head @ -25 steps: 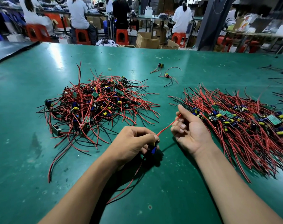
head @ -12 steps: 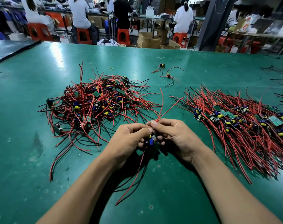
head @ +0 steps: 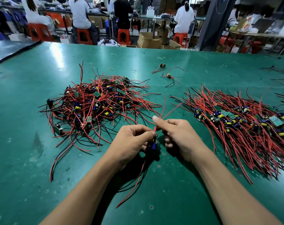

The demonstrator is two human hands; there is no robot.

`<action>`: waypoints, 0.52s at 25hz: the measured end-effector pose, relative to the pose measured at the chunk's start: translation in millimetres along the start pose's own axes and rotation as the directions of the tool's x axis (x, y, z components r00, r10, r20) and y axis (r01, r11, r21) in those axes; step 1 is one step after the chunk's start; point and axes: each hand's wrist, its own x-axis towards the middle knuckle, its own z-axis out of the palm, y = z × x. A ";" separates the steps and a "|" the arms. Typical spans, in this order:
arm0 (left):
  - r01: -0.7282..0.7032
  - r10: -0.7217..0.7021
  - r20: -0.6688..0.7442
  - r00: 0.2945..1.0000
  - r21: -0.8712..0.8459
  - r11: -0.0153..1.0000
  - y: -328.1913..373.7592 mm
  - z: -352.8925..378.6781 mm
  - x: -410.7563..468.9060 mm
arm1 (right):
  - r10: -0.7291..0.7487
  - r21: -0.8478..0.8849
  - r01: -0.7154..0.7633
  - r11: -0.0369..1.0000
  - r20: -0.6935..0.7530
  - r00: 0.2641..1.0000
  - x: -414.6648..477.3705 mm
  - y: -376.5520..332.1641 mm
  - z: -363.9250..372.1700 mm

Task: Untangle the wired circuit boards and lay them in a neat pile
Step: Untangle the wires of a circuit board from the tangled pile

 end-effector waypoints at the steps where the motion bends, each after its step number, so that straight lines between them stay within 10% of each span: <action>1: -0.008 0.008 -0.015 1.000 0.007 1.000 -0.7 0.6 0.1 | -0.013 -0.078 0.013 0.997 0.002 1.000 -3.0 -0.6 1.1; 8: -0.033 0.047 -0.086 0.995 0.162 0.986 -3.0 5.2 4.5 | -0.288 -0.592 0.166 0.788 -0.116 0.951 -8.5 -3.3 12.2; 13: 0.004 0.000 -0.056 0.998 0.075 0.997 -2.4 2.7 6.4 | -0.129 -0.240 0.109 0.965 -0.067 0.989 -4.5 2.3 12.9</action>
